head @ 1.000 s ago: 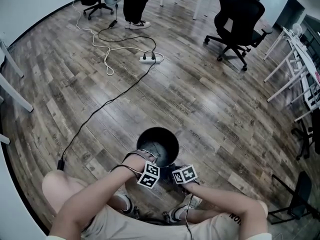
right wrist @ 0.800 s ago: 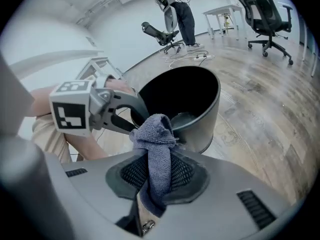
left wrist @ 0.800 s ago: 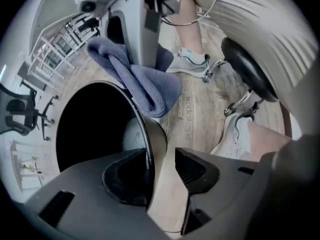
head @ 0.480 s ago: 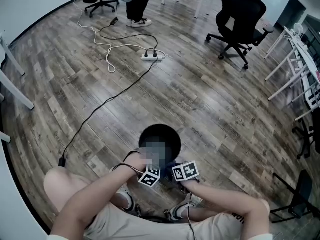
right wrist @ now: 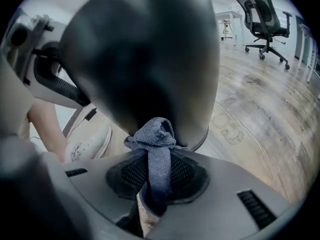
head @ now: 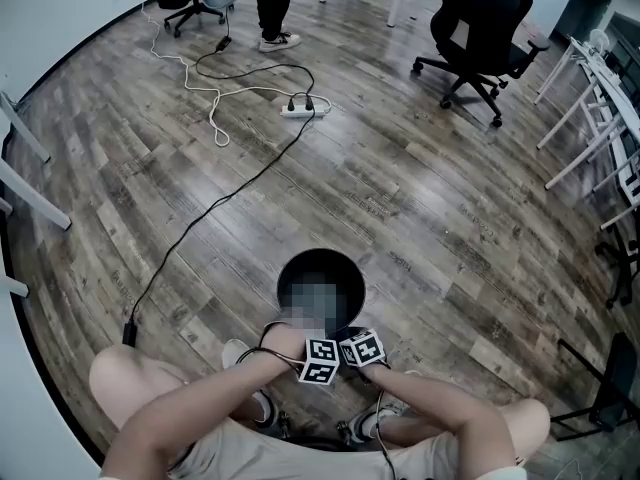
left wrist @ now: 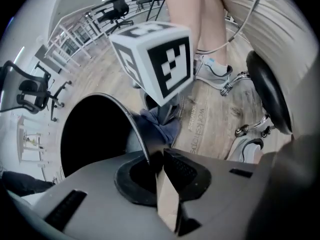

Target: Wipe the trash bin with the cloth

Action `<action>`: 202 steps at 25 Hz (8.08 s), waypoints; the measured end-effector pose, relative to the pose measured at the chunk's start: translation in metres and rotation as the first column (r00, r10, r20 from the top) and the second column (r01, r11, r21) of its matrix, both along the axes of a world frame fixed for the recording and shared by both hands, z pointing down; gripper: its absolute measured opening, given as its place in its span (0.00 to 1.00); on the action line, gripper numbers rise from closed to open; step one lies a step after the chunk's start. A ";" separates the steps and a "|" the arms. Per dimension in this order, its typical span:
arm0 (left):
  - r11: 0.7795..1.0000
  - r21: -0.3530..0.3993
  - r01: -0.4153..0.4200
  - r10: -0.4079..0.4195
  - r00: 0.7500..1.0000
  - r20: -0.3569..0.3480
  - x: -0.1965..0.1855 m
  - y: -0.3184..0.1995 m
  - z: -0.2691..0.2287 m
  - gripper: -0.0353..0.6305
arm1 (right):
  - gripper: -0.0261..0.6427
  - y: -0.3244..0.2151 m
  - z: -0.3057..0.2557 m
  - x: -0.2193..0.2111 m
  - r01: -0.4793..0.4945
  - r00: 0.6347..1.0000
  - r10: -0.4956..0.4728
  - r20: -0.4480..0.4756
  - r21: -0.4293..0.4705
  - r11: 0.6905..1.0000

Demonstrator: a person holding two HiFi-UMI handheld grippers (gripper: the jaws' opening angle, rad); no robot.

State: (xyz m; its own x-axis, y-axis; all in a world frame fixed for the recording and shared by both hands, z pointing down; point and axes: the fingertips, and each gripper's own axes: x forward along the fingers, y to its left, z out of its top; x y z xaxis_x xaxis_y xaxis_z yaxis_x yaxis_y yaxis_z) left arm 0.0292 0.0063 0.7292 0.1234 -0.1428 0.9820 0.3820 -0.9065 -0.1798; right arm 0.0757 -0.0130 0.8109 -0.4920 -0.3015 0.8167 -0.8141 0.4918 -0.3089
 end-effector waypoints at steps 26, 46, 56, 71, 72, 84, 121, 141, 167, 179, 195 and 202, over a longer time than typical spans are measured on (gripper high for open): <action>0.985 -0.099 -0.144 0.152 0.985 0.076 -0.049 -0.019 -0.010 0.34 | 0.16 0.033 -0.088 0.004 -0.023 0.999 0.026 0.023 -0.108 0.994; 0.988 -0.034 -0.150 0.152 0.986 0.070 -0.022 -0.005 0.000 0.11 | 0.16 0.000 -0.055 -0.003 -0.095 0.990 0.106 0.089 -0.123 0.988; 0.999 -0.003 0.054 -0.054 0.998 0.034 0.002 -0.003 0.001 0.11 | 0.16 -0.003 0.059 0.005 -0.111 0.992 0.117 0.039 -0.124 0.986; 0.978 -0.188 -0.092 0.095 0.996 0.004 -0.015 0.010 -0.027 0.31 | 0.16 0.015 -0.013 0.015 -0.271 0.943 0.316 0.107 -0.309 0.912; 0.978 -0.167 -0.126 0.132 0.991 0.027 -0.023 0.006 -0.024 0.31 | 0.16 0.018 -0.026 0.015 -0.232 0.957 0.272 0.101 -0.294 0.927; 0.983 -0.018 -0.183 0.184 0.977 0.106 -0.048 -0.022 0.001 0.19 | 0.16 0.023 -0.135 -0.021 -0.032 0.986 0.062 0.156 -0.189 0.982; 0.957 -0.246 -0.157 0.151 0.988 -0.043 -0.018 0.022 -0.029 0.36 | 0.16 0.030 -0.037 0.042 -0.119 0.993 0.121 -0.004 -0.202 0.972; 0.960 -0.078 -0.267 0.276 0.952 0.131 -0.040 -0.004 0.002 0.09 | 0.16 -0.002 -0.062 0.014 -0.036 0.999 0.037 0.011 -0.081 0.996; 0.974 -0.182 -0.137 0.147 0.988 0.046 -0.017 0.001 -0.031 0.28 | 0.16 -0.012 0.007 0.027 0.030 1.000 -0.030 0.004 -0.099 0.995; 0.947 -0.112 -0.300 0.306 0.951 0.043 -0.061 -0.007 -0.011 0.27 | 0.16 0.018 -0.148 -0.011 0.053 0.995 -0.056 0.085 0.039 0.998; 0.967 -0.119 -0.227 0.229 0.973 0.008 -0.029 0.013 -0.004 0.10 | 0.16 0.005 -0.027 0.012 0.094 0.993 -0.091 -0.080 0.027 0.995; 0.993 -0.096 -0.065 0.063 0.998 -0.023 -0.001 0.011 -0.006 0.10 | 0.16 -0.013 0.048 0.040 0.031 0.982 -0.034 -0.188 -0.020 0.999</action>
